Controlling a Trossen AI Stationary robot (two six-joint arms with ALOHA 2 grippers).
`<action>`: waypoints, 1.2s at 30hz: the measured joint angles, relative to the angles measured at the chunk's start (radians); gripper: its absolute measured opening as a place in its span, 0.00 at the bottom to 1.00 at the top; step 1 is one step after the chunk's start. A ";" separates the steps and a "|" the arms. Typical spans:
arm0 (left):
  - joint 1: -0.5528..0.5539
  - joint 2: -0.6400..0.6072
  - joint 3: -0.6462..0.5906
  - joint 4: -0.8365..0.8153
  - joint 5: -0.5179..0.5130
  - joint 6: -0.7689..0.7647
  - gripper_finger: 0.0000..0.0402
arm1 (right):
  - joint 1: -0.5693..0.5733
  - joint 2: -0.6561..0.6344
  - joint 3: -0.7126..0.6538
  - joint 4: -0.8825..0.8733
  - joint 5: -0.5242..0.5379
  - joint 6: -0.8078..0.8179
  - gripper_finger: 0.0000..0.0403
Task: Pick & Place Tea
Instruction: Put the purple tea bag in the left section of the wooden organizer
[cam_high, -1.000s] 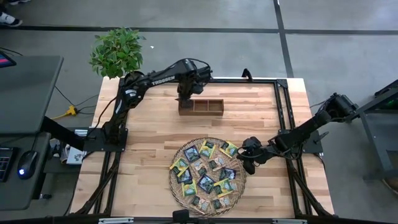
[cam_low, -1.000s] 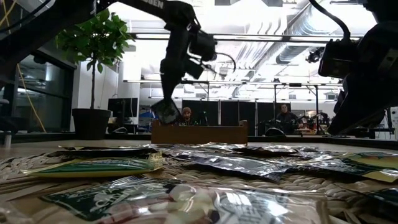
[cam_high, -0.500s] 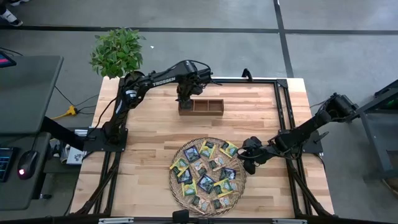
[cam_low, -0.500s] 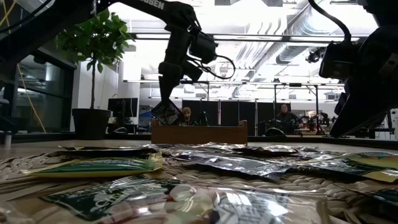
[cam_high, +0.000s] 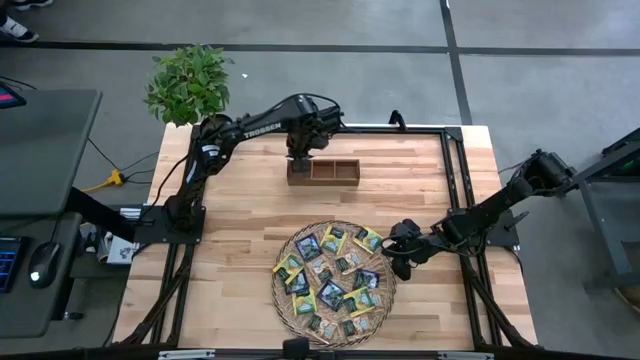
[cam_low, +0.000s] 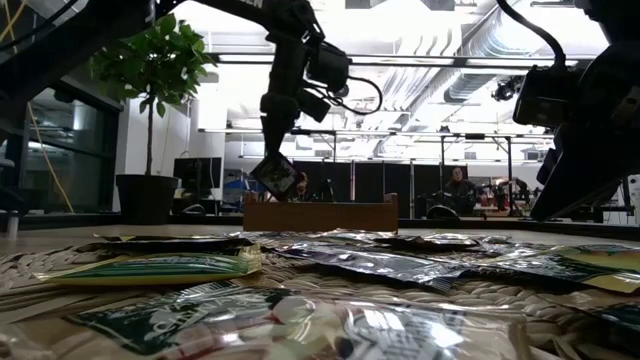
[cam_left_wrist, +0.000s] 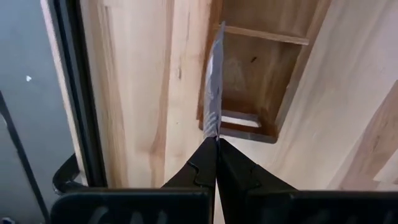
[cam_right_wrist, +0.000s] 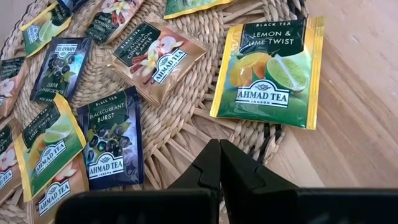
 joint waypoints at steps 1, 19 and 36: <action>-0.002 0.000 0.000 0.000 0.000 0.001 0.00 | 0.000 0.000 0.000 0.000 0.001 0.000 0.00; -0.033 0.000 0.000 0.000 0.006 -0.008 0.00 | 0.000 0.000 0.000 -0.003 0.001 -0.011 0.00; -0.032 0.000 0.000 0.000 -0.024 -0.025 0.00 | 0.000 0.000 0.000 -0.011 -0.001 -0.011 0.00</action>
